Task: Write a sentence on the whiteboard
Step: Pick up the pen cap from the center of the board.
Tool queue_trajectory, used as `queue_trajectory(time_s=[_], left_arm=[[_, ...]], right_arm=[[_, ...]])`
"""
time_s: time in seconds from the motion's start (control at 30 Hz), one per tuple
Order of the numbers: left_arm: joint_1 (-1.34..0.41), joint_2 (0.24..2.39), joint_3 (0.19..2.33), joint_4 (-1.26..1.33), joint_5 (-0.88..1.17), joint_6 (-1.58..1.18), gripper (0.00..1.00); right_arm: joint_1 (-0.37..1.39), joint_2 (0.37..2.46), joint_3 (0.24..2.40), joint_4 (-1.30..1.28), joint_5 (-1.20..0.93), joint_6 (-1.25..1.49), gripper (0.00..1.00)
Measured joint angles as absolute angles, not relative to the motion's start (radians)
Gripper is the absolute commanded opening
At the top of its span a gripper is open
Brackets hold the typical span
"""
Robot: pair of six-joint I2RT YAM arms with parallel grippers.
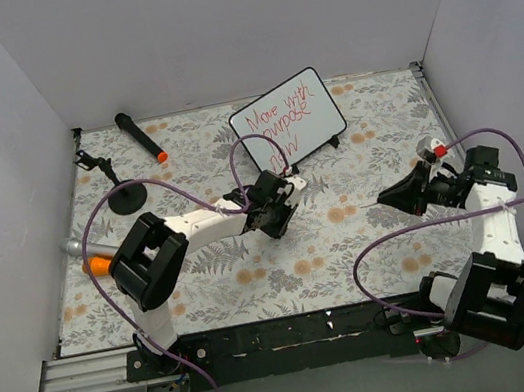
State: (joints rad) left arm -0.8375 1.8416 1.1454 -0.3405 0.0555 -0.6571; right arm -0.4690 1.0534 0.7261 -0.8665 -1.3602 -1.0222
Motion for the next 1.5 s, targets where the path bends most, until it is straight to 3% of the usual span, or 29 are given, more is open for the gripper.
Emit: queue_trajectory(time_s=[0.6,1.1,1.5], left_arm=[[-0.841,1.800,1.127,-0.242,0.228,-0.566,0.00],[-0.896,1.757,1.068,-0.088,0.338,-0.565,0.00],[-0.916,1.754,1.048,0.012,0.382,-0.588,0.00]], right_arm=[[-0.177,1.489,0.943,-1.024,-1.357,-1.121,0.01],[-0.057,1.354,0.827,-0.576,-1.248,-0.598,0.01],[-0.011,1.395,0.827,-0.487,-1.237,-0.488,0.01]])
